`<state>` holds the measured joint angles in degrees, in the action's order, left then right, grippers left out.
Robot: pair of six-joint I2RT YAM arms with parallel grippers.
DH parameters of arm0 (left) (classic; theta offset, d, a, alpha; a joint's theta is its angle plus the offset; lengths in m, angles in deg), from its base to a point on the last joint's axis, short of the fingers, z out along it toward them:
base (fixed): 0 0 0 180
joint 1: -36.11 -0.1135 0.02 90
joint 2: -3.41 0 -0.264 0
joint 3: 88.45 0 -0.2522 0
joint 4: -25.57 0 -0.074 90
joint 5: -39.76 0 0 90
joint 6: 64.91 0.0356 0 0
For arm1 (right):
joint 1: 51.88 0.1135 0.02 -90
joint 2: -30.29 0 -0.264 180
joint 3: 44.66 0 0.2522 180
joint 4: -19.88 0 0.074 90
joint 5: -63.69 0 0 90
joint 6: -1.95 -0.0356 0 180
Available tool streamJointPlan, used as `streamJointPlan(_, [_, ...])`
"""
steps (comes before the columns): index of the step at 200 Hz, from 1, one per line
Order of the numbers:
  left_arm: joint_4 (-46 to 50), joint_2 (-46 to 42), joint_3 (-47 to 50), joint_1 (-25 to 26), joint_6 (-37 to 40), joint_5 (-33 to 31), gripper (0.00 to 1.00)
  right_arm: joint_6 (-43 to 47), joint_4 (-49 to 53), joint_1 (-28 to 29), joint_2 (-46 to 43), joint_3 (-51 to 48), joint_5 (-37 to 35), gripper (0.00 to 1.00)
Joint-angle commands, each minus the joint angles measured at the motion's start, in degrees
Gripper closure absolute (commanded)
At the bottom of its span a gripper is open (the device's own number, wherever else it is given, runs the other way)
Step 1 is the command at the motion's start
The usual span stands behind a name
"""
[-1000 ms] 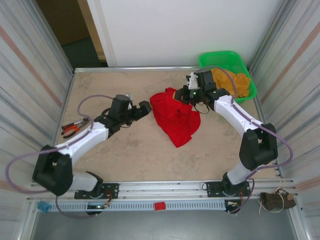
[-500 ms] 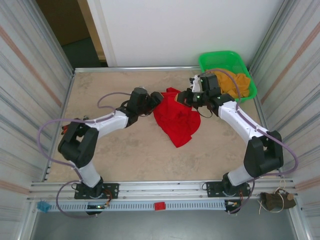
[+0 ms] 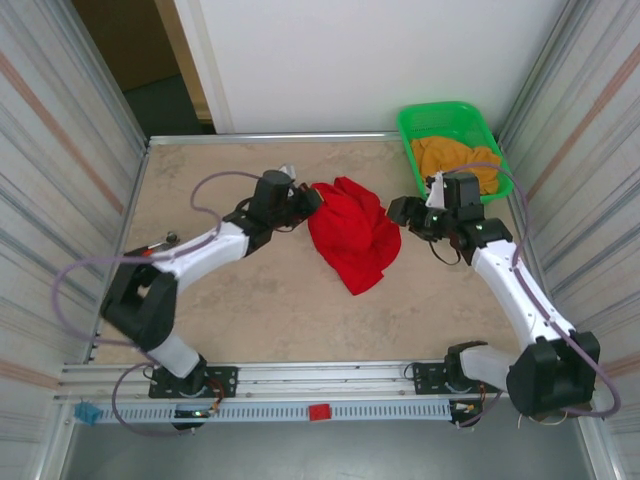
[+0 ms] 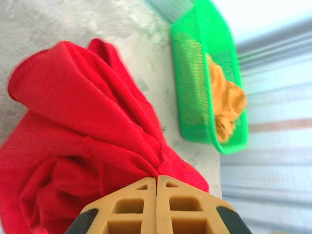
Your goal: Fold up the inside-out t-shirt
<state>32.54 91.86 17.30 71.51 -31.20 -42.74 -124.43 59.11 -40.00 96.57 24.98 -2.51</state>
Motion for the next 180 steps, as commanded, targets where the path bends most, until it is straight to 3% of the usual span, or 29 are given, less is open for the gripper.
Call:
streamJointPlan(1, [9.7,-7.7,7.8,2.7,7.9,-0.4,1.0,3.9,4.6,0.2,-0.1,-0.2,-4.2,0.43])
streamJointPlan(7, [10.3,-9.2,10.4,3.2,7.6,-0.7,1.0,4.1,4.6,0.2,0.5,0.1,-4.3,0.43])
streamJointPlan(15, [10.5,-11.0,13.9,3.8,7.0,-0.8,0.9,4.3,4.5,0.6,1.3,0.3,-4.5,0.43])
streamJointPlan(30, [11.7,-14.2,18.9,4.9,6.2,-1.2,0.56,4.7,4.2,1.4,3.5,1.1,-4.7,0.43])
streamJointPlan(38, [12.9,-16.1,20.7,5.2,5.7,-2.3,0.44,5.0,4.4,2.1,4.7,1.7,-5.1,0.43])
streamJointPlan(62, [15.9,-21.4,21.9,4.4,6.6,-6.8,0.28,6.2,4.9,5.0,7.7,2.9,-7.3,0.43])
streamJointPlan(86, [18.9,-21.0,16.7,0.5,10.7,-5.7,0.22,6.4,4.1,7.1,9.7,2.4,-8.5,0.43])
streamJointPlan(122, [22.0,-11.3,5.6,-4.8,17.0,-1.7,0.2,8.3,3.7,10.1,14.1,2.1,-9.8,0.4])
streamJointPlan(180, [23.1,5.9,-4.6,-5.8,24.2,-0.4,0.17,7.5,1.5,12.9,19.5,0.5,-11.2,0.43])
